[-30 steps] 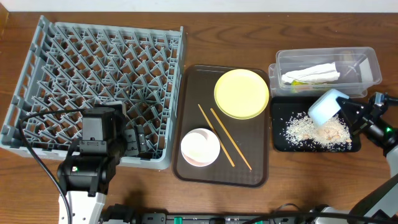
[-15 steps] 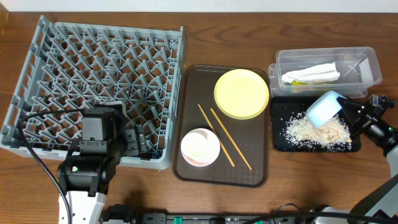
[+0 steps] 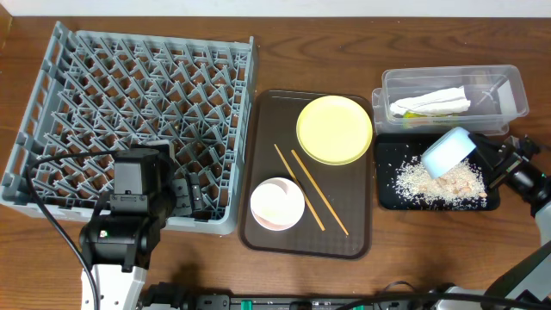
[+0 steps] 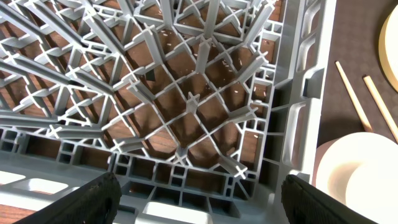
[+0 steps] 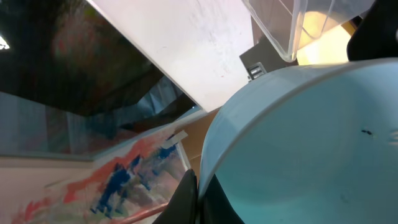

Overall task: Sort waste into correct bins and load items into the dishwasher
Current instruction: 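Tip the blue bowl over the black tray to pour out the rice, then place the empty blue bowl onto the yellow plate with the right gripper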

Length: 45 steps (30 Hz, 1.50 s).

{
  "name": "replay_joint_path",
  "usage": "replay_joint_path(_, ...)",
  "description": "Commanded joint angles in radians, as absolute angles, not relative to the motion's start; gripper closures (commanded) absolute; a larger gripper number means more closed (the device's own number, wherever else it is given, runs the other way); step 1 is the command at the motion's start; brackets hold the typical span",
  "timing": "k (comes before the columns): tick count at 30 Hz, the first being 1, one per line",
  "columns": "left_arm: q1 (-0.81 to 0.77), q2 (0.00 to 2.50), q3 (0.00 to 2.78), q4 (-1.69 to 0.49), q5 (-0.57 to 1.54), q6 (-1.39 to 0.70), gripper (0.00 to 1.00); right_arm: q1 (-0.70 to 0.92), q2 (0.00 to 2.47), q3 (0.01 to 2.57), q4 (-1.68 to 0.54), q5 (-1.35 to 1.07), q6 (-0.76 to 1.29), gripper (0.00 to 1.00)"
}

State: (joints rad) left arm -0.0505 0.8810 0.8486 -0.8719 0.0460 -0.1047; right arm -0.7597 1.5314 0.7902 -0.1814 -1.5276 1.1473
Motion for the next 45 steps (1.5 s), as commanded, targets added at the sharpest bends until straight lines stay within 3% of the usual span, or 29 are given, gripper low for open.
replay_joint_path(1, -0.051, 0.881, 0.87, -0.873, 0.044, -0.11, 0.14, -0.769, 1.532, 0.79, -0.054, -1.559, 1.104, 0.99)
replay_joint_path(4, -0.051, 0.881, 0.87, -0.873, 0.044, -0.11, 0.14, -0.764, 1.532, 0.79, 0.105, -1.56, 0.899, 0.99)
replay_joint_path(7, -0.051, 0.881, 0.87, -0.873, 0.044, -0.11, 0.14, -0.752, 1.532, 0.789, 0.109, -1.56, 0.751, 0.99)
replay_joint_path(22, -0.051, 0.881, 0.87, -0.873, 0.044, -0.11, 0.14, -0.712, 1.532, 0.789, 0.05, -1.513, 0.692, 0.99)
replay_joint_path(29, -0.051, 0.881, 0.87, -0.874, 0.044, -0.11, 0.14, -0.576, 1.532, 0.789, -0.295, -1.363, 0.559, 0.99)
replay_joint_path(37, -0.051, 0.881, 0.87, -0.873, 0.044, -0.11, 0.14, -0.361, 1.435, 0.808, -0.3, -1.259, 0.536, 0.99)
replay_joint_path(45, -0.051, 0.881, 0.87, -0.873, 0.044, -0.11, 0.14, 0.019, 1.297, 0.921, -0.361, -0.807, 0.491, 0.99)
